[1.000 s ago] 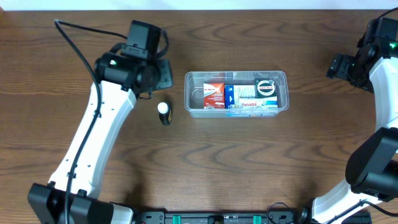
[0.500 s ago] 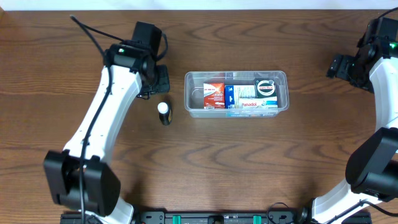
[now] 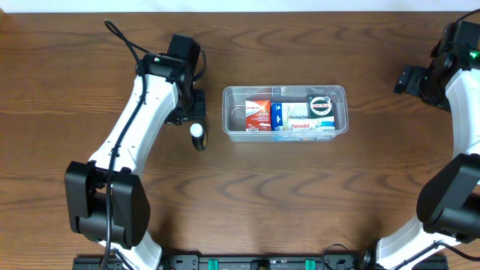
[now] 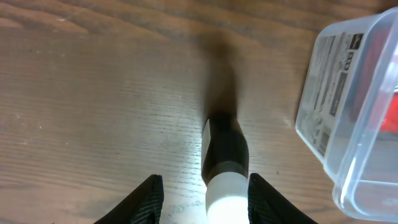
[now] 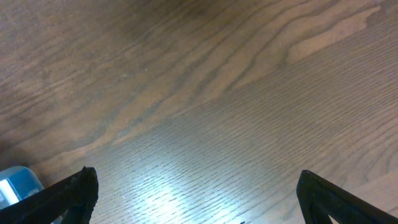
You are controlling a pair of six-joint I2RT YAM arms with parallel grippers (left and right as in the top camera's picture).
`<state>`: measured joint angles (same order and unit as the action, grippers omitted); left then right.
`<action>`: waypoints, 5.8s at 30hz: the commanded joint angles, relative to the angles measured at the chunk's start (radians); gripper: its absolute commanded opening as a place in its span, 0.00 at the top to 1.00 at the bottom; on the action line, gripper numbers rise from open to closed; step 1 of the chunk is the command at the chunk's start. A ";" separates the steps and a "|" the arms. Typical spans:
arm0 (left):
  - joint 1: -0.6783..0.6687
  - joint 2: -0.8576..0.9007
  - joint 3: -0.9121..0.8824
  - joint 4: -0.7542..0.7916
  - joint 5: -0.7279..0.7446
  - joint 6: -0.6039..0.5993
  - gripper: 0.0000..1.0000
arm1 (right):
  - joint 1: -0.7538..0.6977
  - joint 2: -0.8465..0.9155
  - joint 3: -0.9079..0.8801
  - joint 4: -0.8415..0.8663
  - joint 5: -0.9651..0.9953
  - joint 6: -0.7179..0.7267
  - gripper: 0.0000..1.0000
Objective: Pack container
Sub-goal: 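Lower the left gripper over the dark bottle's white cap, then close the left gripper on the bottle cap, then lift the bottle and carry it right over the container's left end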
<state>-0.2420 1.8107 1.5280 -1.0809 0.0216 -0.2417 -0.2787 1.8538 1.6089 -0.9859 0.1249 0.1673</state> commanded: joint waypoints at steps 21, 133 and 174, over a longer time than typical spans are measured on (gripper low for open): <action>-0.026 0.008 -0.048 0.020 -0.002 0.024 0.33 | -0.004 -0.016 0.011 -0.001 0.006 -0.011 0.01; -0.084 0.009 0.225 -0.040 -0.082 -0.005 0.80 | -0.004 -0.016 0.011 -0.001 0.006 -0.011 0.01; -0.182 0.009 0.330 -0.063 0.087 -0.075 0.79 | -0.004 -0.016 0.011 -0.001 0.006 -0.011 0.01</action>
<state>-0.4179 1.8236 1.8313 -1.1450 0.1059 -0.2939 -0.2787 1.8538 1.6089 -0.9855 0.1249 0.1673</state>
